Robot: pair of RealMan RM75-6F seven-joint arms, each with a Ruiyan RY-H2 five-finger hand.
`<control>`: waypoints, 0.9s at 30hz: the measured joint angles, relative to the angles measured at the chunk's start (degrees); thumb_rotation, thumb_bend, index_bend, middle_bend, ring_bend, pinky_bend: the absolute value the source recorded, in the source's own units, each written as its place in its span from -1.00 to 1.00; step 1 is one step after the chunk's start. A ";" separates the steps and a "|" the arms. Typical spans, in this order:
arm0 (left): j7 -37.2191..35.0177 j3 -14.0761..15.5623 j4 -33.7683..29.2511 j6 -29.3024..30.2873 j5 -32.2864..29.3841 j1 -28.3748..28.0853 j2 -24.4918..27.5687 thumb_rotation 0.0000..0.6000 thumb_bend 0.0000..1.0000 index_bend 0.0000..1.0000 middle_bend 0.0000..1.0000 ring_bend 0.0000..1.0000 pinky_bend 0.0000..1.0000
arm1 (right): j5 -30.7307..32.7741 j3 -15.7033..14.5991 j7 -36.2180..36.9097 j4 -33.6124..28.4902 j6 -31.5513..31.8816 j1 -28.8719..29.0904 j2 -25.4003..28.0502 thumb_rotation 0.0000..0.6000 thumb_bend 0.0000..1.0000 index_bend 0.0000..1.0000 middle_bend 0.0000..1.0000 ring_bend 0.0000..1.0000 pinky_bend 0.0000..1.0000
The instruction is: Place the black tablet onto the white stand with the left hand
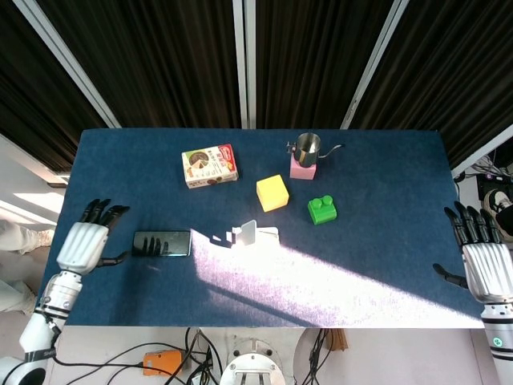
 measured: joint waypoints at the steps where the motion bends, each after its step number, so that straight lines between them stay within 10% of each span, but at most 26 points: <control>1: 1.58 -0.34 -0.13 -1.72 -1.38 -1.17 -0.85 1.00 -0.75 -0.66 -0.65 -0.87 -1.00 | 0.04 -0.03 0.02 0.00 0.00 -0.03 0.01 1.00 -0.52 -1.00 -1.00 -1.00 -1.00; 13: 17.62 -1.48 3.36 -10.78 -18.76 -8.73 -12.31 1.00 -0.75 -0.63 -0.68 -0.95 -1.00 | 1.81 -0.01 -0.43 -0.02 -1.97 0.52 -0.47 1.00 -0.52 -1.00 -1.00 -1.00 -1.00; 27: 21.27 0.80 5.53 -10.31 -23.68 -10.59 -16.15 1.00 -0.75 -0.60 -0.69 -0.97 -1.00 | 2.85 0.06 0.10 0.38 -3.47 1.22 -1.05 1.00 -0.52 -1.00 -1.00 -1.00 -1.00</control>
